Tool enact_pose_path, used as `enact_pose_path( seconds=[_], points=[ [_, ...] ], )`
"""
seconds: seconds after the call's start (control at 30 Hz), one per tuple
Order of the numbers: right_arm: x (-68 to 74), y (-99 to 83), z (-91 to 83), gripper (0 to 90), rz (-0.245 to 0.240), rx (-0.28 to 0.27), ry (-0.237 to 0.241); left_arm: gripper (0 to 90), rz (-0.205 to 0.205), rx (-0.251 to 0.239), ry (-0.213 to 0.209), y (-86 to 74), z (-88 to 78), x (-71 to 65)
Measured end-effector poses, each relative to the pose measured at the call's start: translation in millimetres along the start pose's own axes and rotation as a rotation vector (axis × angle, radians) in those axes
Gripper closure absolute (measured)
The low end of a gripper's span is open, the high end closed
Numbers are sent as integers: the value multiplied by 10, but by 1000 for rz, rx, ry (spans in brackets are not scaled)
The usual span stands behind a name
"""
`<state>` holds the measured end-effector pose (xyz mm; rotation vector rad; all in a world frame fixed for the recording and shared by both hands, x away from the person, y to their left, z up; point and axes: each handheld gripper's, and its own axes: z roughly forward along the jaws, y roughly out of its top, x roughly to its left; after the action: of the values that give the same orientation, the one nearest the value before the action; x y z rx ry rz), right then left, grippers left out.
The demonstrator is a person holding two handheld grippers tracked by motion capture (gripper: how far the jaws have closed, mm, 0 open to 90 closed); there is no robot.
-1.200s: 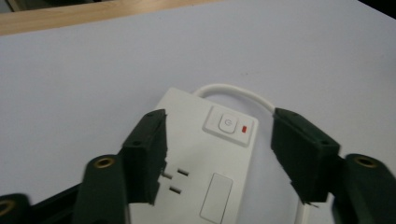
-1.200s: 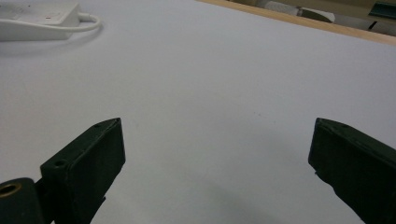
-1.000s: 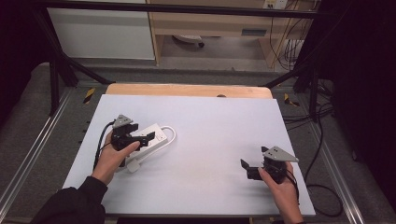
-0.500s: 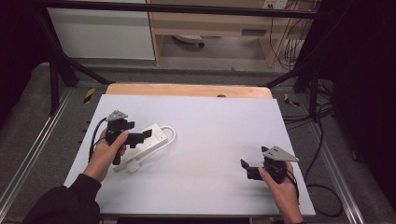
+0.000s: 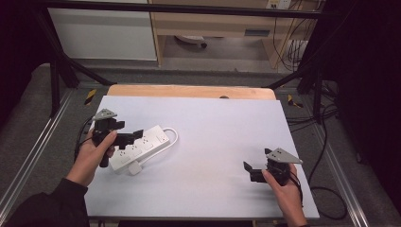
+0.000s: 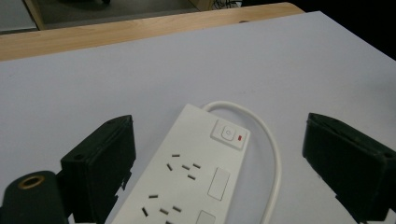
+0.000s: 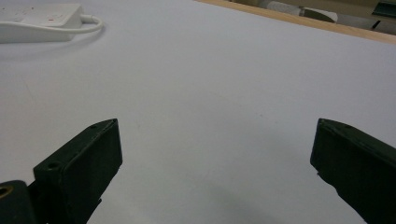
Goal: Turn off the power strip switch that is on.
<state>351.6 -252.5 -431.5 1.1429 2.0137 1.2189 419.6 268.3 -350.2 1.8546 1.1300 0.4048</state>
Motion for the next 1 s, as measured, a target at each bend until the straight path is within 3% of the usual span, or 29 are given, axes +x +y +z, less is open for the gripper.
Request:
enact_pose_path(
  seconds=[0.53, 1.0],
  points=[
    [-1, -1, 4, 25, 1, 5, 3, 82, 4, 0, 23, -215, -359, 37],
    [-4, -3, 2, 26, -3, 6, -1, 84, -37, -41, 32, -532, -616, 61]
  ],
)
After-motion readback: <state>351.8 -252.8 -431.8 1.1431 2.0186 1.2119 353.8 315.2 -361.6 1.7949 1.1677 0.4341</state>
